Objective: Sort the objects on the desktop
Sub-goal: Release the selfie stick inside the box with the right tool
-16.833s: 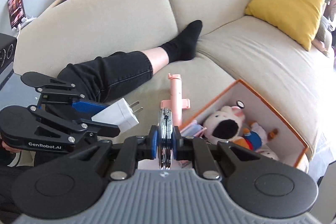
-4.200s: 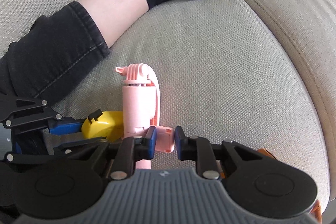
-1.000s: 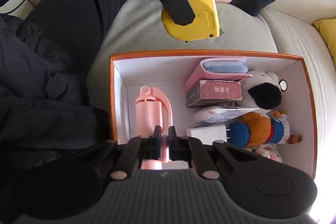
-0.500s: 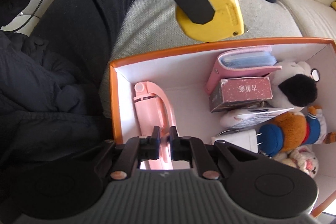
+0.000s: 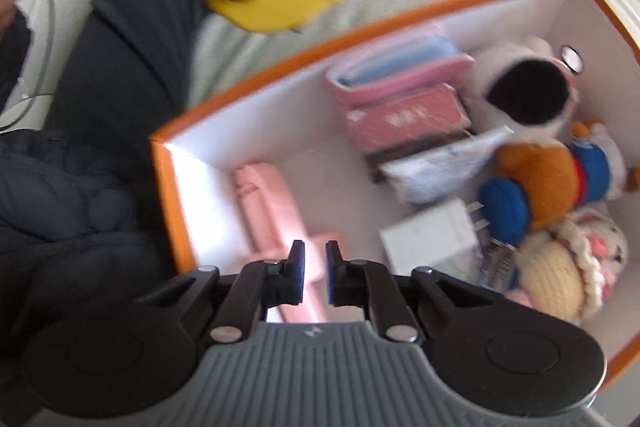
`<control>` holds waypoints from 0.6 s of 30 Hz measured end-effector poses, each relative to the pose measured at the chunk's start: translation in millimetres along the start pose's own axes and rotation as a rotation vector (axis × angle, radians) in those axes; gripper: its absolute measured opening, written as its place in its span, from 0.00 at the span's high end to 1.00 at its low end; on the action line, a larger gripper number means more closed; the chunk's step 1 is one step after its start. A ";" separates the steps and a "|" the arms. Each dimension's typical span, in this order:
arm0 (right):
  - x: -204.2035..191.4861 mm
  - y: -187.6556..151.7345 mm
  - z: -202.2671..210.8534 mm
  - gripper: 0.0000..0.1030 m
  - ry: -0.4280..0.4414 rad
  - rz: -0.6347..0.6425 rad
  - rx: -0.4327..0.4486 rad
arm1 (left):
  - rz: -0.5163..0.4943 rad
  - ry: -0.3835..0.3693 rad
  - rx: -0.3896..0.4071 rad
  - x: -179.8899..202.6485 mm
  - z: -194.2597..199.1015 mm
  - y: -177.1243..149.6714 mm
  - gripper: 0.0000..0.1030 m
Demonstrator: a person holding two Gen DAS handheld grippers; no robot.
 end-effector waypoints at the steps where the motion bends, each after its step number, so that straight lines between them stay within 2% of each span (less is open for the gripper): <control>1: 2.7 -3.0 -5.0 0.91 -0.015 -0.010 -0.016 | -0.013 -0.006 0.002 4.5 1.3 0.8 0.79; 3: 3.5 -8.4 -14.1 0.91 -0.021 -0.015 -0.039 | -0.040 -0.022 0.001 13.3 2.7 1.4 0.79; 8: -1.6 -13.0 -25.8 0.91 0.024 -0.035 -0.047 | -0.101 -0.080 -0.033 38.9 -4.7 -0.7 0.79; 10: -6.0 -14.5 -29.2 0.96 0.040 -0.028 -0.050 | -0.113 -0.097 -0.047 47.5 -9.5 -1.5 0.79; 14: -5.8 -15.9 -25.9 0.96 0.041 -0.039 -0.028 | -0.131 -0.122 -0.089 60.2 -23.1 -5.3 0.79; 18: 7.4 -24.0 -1.9 0.90 0.020 -0.099 0.057 | -0.127 -0.142 -0.137 68.2 -41.9 -8.1 0.79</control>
Point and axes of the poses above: each gripper's, at about its wrist camera, not at the fingertips, and z roughly against the way its jaws point, x to its right, y to its top, the point moved 8 cm from there along -z, roughly the way its jaws point, and after that the axes turned 8 degrees about -x, right-handed, at the moved point
